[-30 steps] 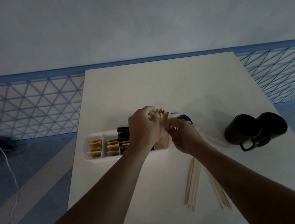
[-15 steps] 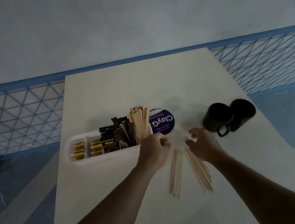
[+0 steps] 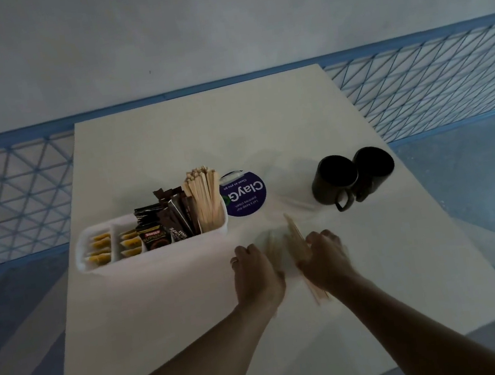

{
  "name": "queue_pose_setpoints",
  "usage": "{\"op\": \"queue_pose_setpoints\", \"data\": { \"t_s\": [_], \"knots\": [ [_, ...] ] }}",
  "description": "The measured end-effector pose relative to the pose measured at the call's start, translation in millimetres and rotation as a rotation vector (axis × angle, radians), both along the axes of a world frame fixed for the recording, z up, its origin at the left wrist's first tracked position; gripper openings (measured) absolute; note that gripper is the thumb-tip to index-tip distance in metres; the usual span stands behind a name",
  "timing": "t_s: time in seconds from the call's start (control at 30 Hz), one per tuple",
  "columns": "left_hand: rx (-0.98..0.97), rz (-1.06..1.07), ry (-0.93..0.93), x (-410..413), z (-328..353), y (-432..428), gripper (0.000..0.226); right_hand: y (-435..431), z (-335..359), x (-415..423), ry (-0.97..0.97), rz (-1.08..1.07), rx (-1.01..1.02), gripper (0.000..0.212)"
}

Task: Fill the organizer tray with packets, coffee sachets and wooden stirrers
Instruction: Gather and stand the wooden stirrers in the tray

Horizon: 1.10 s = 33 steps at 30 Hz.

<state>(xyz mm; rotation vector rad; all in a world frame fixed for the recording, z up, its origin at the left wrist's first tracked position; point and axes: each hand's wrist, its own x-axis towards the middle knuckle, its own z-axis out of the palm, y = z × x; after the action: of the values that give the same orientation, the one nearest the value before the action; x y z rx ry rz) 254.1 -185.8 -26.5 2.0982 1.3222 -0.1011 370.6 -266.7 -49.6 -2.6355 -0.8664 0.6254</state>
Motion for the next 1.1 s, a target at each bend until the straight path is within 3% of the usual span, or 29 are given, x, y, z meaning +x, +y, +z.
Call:
{"op": "queue_pose_setpoints", "data": {
  "t_s": [0.2, 0.4, 0.67, 0.97, 1.1],
  "knots": [
    [0.053, 0.016, 0.006, 3, -2, -5, 0.035, 3, 2, -2, -0.021, 0.042, -0.024, 0.017],
    [0.028, 0.006, 0.060, 1, -3, 0, 0.031, 7, 5, -4, 0.010, 0.058, -0.071, 0.006],
    [-0.020, 0.043, 0.197, 4, -2, 7, 0.036, 7, 7, -7, -0.048, 0.161, -0.089, 0.015],
    [0.025, -0.016, 0.186, 2, -4, 8, 0.036, 5, 6, -3, -0.090, 0.228, -0.002, 0.006],
    [0.068, -0.080, 0.193, 0, -4, 9, 0.035, 4, 7, 1, -0.060, 0.196, 0.013, 0.019]
  ]
}}
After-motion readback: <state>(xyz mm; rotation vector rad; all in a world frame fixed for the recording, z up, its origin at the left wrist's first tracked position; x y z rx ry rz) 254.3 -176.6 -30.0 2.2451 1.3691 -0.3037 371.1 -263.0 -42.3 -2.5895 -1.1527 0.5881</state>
